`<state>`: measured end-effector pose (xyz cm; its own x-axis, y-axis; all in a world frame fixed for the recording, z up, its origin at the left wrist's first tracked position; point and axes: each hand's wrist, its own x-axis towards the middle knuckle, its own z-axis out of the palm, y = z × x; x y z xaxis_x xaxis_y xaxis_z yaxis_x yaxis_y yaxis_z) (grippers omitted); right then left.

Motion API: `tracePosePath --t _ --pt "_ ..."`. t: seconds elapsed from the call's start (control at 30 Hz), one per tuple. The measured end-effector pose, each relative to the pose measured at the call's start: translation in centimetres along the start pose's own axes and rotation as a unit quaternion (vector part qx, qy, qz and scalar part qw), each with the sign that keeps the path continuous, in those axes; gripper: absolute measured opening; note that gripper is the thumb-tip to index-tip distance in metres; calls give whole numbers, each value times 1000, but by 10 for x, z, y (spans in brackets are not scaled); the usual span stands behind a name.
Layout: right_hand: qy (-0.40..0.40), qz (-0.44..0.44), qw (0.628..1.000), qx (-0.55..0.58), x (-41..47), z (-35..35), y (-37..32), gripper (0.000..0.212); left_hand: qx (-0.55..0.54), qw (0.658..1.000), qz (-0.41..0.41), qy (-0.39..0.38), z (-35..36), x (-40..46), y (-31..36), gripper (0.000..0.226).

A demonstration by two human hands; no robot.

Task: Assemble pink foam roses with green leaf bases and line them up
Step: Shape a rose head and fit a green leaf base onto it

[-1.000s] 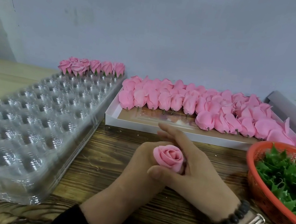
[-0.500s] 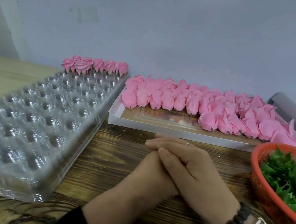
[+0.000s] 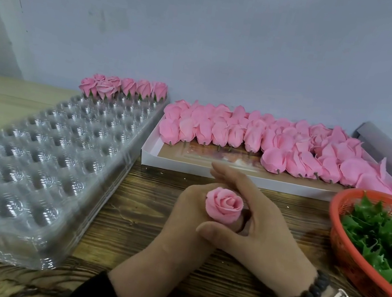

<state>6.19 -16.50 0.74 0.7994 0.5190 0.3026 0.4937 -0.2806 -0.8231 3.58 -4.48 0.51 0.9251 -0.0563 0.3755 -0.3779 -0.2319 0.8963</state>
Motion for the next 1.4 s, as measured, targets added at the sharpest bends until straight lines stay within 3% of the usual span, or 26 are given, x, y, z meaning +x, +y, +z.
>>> tracePosePath --t 0.23,0.3,0.4,0.47,0.57,0.67,0.8,0.9,1.07,1.2,1.3,1.4 --pt "156 -73 985 -31 0 23 -9 39 -34 998 -52 21 19 -4 7 24" --pt "127 -53 990 -28 3 18 -8 31 7 999 -41 7 20 -1 8 24" --pt "19 -26 999 -36 4 8 -8 31 117 991 -53 -33 18 3 3 21" --pt "-38 1 999 -32 3 5 -9 29 97 986 -112 -75 17 0 0 15" --pt "-73 30 997 3 0 4 -11 24 94 976 -159 -115 15 -6 2 37" --pt "-60 10 998 9 -1 3 -13 22 51 988 -124 -77 11 -8 8 27" --pt "-28 3 999 32 1 3 -9 43 -20 997 -48 -49 2 -3 10 40" --pt "-43 7 997 66 3 0 -5 59 -51 998 0 -27 3 -2 5 23" --pt "-17 -5 994 107 0 -1 -3 74 -93 995 -22 42 -3 1 -2 7" --pt "56 -36 994 89 -2 9 -8 64 -15 1000 -14 3 1 -1 -3 6" --pt "77 -33 996 34 -3 16 -9 54 -83 996 -34 -11 9 -3 -1 14" --pt "77 -17 997 19 -2 15 -7 41 -54 998 -9 -5 10 -5 -4 24"
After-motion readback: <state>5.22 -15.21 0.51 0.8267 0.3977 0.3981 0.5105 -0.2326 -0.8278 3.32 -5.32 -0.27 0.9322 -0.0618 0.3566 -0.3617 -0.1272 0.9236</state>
